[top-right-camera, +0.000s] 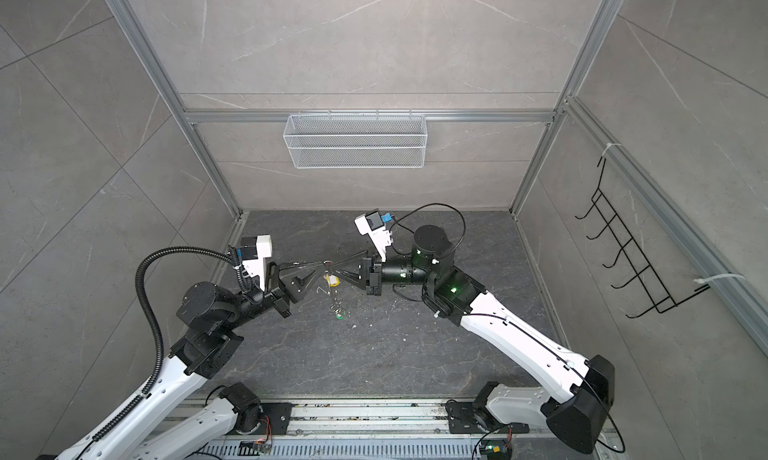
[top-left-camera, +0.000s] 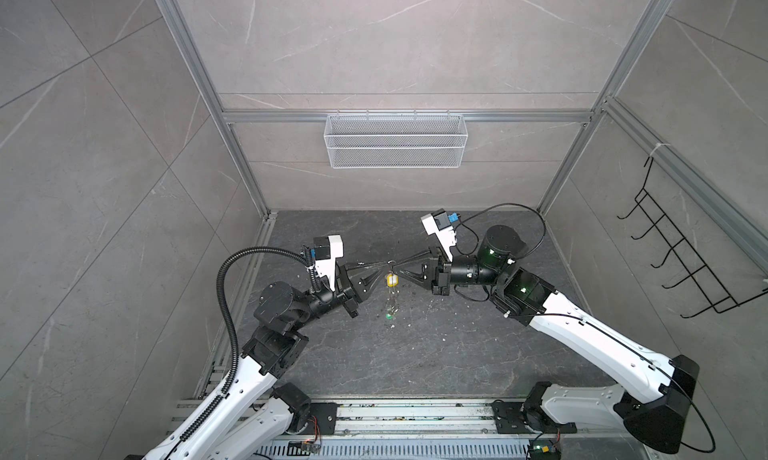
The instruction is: Remove the keys from the keyring
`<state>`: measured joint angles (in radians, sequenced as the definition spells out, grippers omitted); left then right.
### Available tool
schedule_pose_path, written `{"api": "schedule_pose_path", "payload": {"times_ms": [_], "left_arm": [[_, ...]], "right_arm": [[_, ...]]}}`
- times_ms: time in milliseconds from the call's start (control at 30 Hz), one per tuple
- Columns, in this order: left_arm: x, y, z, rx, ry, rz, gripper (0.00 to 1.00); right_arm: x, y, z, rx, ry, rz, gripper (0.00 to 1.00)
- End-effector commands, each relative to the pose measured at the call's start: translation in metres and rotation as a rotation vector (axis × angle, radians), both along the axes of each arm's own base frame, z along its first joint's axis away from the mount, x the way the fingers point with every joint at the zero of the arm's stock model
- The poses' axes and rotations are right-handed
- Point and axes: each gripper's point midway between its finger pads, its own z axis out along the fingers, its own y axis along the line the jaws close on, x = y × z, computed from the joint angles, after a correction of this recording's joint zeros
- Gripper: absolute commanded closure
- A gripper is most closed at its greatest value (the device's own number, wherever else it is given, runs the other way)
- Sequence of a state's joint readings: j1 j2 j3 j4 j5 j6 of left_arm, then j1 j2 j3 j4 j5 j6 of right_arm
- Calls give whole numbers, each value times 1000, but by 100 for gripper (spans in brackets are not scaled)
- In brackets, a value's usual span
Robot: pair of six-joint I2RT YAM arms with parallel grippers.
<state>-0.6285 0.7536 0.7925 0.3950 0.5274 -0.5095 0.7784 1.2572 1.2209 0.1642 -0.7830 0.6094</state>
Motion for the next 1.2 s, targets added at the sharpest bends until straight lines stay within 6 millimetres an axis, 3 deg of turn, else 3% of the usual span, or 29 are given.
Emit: {"api": "schedule_pose_path", "payload": {"times_ms": [0, 133, 267, 367, 467, 633, 933, 1167], "left_arm": [[-8, 2, 17, -40, -41, -24, 100], [-7, 2, 16, -34, -36, -18, 100], [-7, 2, 15, -31, -32, -15, 100], [-7, 3, 14, -12, -17, -11, 100], [-11, 9, 11, 15, -3, 10, 84], [-20, 14, 2, 91, 30, 15, 74], [-34, -7, -1, 193, 101, -175, 69], [-32, -20, -7, 237, 132, -245, 69]], "right_arm": [[-7, -1, 23, 49, -42, 27, 85], [-8, -2, 27, 62, -41, 29, 84], [-8, -3, 27, 58, -40, 26, 99], [-7, -4, 23, 21, -43, 11, 100], [-4, -9, 12, -81, -57, -32, 100], [-11, -22, -15, -316, -97, -23, 100], [-18, -45, -28, -515, -178, -16, 100], [-19, -52, -28, -573, -192, -15, 100]]}}
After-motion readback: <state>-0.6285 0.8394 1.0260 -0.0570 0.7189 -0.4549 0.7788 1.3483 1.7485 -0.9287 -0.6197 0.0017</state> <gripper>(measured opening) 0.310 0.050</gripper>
